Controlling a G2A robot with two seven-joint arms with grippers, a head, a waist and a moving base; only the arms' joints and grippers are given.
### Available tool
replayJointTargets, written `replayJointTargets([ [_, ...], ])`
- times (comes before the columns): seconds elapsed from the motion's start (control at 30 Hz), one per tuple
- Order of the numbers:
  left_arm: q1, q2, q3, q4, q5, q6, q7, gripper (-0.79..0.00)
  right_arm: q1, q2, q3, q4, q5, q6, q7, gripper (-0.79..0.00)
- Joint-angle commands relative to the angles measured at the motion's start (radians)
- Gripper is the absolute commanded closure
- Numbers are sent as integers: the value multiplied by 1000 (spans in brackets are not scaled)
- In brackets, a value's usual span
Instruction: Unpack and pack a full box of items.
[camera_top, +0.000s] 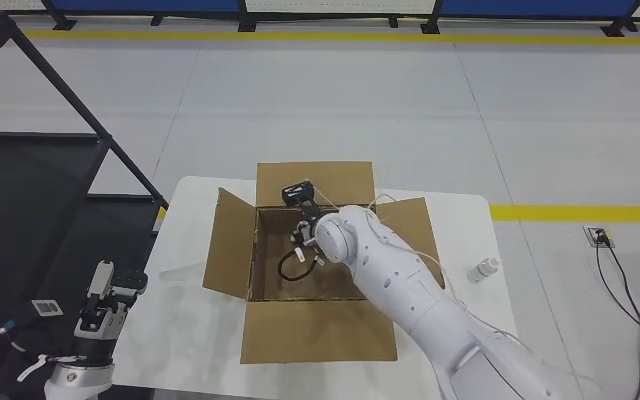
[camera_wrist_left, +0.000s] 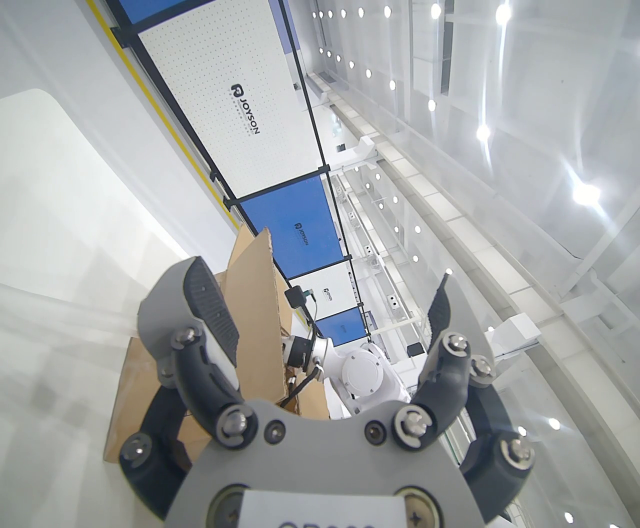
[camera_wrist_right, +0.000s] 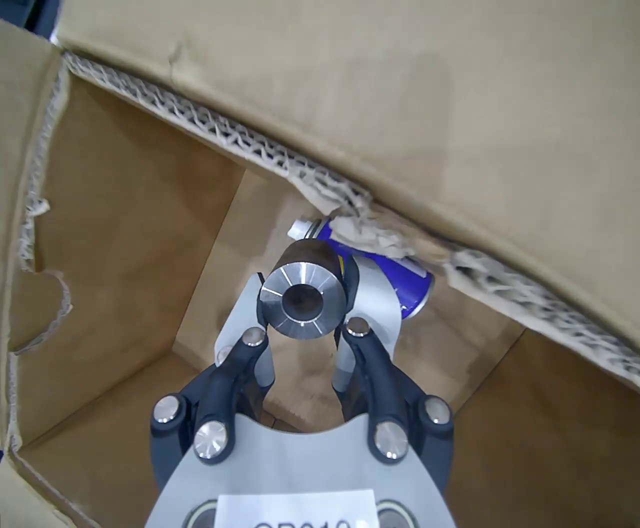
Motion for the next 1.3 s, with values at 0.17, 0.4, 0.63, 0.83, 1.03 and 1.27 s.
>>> replayJointTargets([
  [0.17,0,0,0,0,0,0,0,-785,-261,152,225,-576,-242,169,113,0],
  [0.4,0,0,0,0,0,0,0,-785,-650,255,539,-1164,-475,212,257,0],
  [0.63,0,0,0,0,0,0,0,-785,-885,281,767,-1392,-527,310,210,0],
  [0.83,0,0,0,0,0,0,0,-785,-1031,291,896,-1450,-497,315,223,0],
  [1.03,0,0,0,0,0,0,0,-785,-1071,298,949,-1370,-474,294,291,0],
  [1.27,0,0,0,0,0,0,0,-785,-1004,303,977,-1145,-437,292,330,0],
])
